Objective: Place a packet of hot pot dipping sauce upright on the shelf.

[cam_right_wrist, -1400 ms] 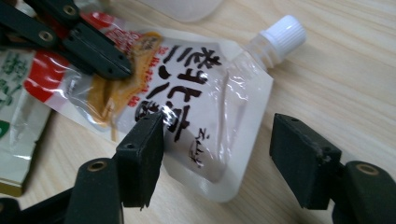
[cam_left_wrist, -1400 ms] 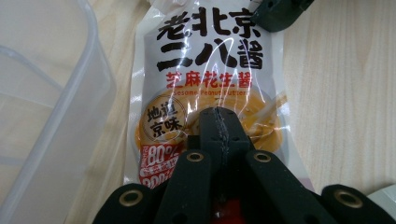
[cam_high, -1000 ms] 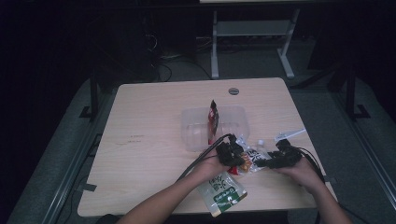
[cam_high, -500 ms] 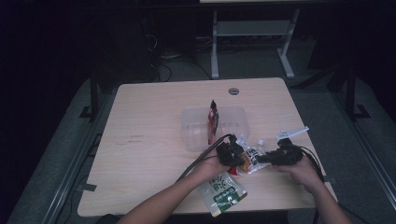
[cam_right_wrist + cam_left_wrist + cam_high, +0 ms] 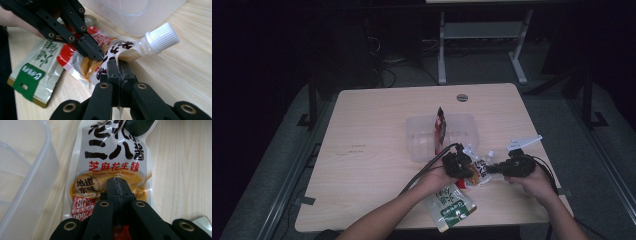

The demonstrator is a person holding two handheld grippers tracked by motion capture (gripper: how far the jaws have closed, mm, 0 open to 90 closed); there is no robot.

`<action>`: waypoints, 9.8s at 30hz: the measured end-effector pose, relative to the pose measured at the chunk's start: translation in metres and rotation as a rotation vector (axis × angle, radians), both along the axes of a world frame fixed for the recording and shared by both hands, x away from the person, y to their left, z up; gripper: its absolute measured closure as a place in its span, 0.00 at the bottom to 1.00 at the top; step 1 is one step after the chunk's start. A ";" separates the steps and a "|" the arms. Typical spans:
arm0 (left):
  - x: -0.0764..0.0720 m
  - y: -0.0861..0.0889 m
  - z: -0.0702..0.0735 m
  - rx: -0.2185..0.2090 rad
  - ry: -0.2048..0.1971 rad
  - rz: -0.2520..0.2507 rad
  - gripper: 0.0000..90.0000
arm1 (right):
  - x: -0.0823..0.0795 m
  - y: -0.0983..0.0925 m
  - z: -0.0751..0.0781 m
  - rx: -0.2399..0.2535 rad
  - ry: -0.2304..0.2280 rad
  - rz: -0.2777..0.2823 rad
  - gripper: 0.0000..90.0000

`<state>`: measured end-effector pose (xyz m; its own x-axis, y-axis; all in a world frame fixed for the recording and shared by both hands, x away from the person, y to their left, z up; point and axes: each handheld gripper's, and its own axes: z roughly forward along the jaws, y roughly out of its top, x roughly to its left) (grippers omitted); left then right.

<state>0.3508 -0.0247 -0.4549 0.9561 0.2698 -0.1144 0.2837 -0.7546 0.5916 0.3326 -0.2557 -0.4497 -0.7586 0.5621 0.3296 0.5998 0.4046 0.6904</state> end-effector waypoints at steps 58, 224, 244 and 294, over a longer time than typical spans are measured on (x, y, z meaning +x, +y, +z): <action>-0.036 0.091 0.043 -0.075 -0.002 -0.011 0.77 | -0.021 0.011 0.081 0.261 -0.188 0.210 0.99; -0.063 0.158 0.030 -0.103 -0.026 0.010 1.00 | -0.034 0.031 0.021 -0.099 -0.164 -0.002 0.27; -0.002 0.060 0.014 -0.034 -0.078 -0.039 1.00 | -0.033 0.028 0.020 -0.093 -0.161 -0.010 0.27; -0.047 0.159 0.011 -0.003 0.008 -0.026 0.25 | -0.033 0.031 0.018 -0.107 -0.152 0.002 0.28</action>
